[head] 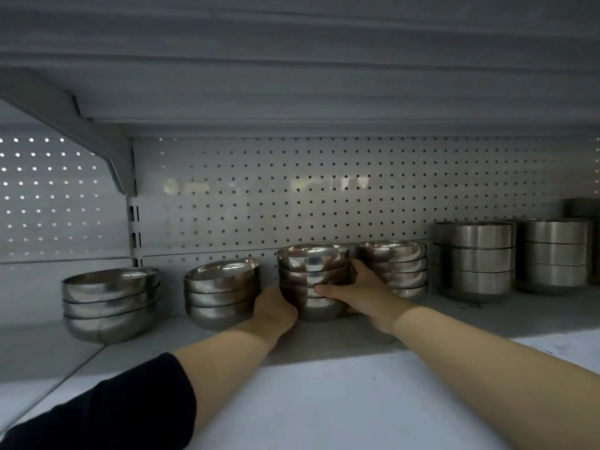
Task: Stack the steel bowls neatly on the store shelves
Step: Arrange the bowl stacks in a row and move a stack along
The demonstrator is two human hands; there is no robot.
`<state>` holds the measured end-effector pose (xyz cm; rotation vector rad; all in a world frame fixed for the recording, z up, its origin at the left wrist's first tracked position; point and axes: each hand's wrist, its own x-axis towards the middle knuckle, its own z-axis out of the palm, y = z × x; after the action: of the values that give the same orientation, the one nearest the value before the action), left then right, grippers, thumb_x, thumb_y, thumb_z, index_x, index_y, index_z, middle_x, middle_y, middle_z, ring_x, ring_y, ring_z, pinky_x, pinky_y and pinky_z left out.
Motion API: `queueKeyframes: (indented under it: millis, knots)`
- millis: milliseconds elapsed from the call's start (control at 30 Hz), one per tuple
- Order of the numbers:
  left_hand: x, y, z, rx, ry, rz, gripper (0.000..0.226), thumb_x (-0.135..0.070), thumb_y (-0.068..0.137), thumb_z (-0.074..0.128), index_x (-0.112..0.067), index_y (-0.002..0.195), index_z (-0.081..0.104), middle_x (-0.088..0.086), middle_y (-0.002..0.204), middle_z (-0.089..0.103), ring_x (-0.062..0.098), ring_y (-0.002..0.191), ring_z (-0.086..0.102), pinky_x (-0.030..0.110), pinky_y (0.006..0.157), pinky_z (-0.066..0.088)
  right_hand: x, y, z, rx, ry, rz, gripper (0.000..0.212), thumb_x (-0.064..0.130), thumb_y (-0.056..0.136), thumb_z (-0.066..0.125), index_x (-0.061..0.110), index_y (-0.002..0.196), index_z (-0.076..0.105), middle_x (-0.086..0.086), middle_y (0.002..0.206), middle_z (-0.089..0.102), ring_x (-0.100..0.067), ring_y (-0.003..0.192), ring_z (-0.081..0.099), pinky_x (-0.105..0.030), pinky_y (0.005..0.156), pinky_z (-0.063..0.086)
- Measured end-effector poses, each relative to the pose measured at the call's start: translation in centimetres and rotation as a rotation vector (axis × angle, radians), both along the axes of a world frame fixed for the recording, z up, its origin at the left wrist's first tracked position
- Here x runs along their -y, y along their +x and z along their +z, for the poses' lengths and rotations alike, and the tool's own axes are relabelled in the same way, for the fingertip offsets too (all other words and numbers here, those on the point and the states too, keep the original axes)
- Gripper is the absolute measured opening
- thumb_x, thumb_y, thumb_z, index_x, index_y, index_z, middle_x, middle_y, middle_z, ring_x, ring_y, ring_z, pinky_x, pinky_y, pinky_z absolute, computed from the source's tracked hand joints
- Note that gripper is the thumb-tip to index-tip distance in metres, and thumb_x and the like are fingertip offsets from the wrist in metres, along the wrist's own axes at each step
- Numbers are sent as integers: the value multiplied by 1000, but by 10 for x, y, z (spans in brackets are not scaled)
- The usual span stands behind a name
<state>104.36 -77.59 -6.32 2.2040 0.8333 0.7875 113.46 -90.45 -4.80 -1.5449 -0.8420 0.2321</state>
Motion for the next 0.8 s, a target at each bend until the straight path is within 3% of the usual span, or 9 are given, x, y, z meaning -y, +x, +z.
queueKeyframes:
  millis: [100, 300, 500, 667, 700, 800]
  knots:
    - [-1, -1, -1, 10, 5, -20, 26, -9, 90, 48, -3, 109, 66, 18, 112, 66, 31, 110, 60, 35, 97, 47, -3, 0, 1, 7, -6, -4, 62, 14, 66, 85, 13, 120, 53, -6, 111, 65, -16, 104, 60, -31, 93, 50]
    - [-7, 2, 0, -17, 51, -31, 26, -10, 91, 47, -3, 107, 67, 17, 112, 67, 29, 109, 60, 32, 94, 46, -11, 2, 0, 15, 5, 3, 63, 11, 68, 83, 10, 122, 51, -6, 111, 64, -11, 97, 58, -13, 72, 48]
    - [-6, 2, -3, -20, 74, -17, 27, -7, 91, 46, -2, 108, 66, 17, 113, 66, 29, 111, 59, 31, 94, 45, -12, 7, -2, 26, -10, -2, 62, 16, 67, 84, 15, 120, 52, 0, 111, 62, -11, 102, 57, -17, 80, 47]
    - [-5, -1, -4, -29, 30, -15, 27, -4, 88, 48, 1, 110, 63, 20, 113, 65, 31, 110, 59, 35, 96, 47, -9, 10, -5, 10, -14, 51, 56, 22, 68, 83, 26, 114, 52, 12, 101, 63, 4, 87, 60, -11, 71, 48]
    - [-6, 0, -5, -35, 23, -17, 27, -3, 88, 48, 2, 110, 63, 20, 112, 65, 31, 109, 59, 35, 95, 48, -7, 11, -4, 10, -20, 57, 56, 25, 68, 83, 26, 116, 53, 12, 102, 64, 5, 87, 61, -11, 71, 49]
    - [-3, -2, -7, -39, 19, -25, 26, -1, 86, 48, 3, 105, 64, 22, 109, 66, 32, 106, 60, 35, 92, 49, -1, 15, -5, 13, -96, 51, 77, 35, 66, 83, 22, 132, 47, 6, 128, 57, -10, 115, 54, -29, 97, 46]
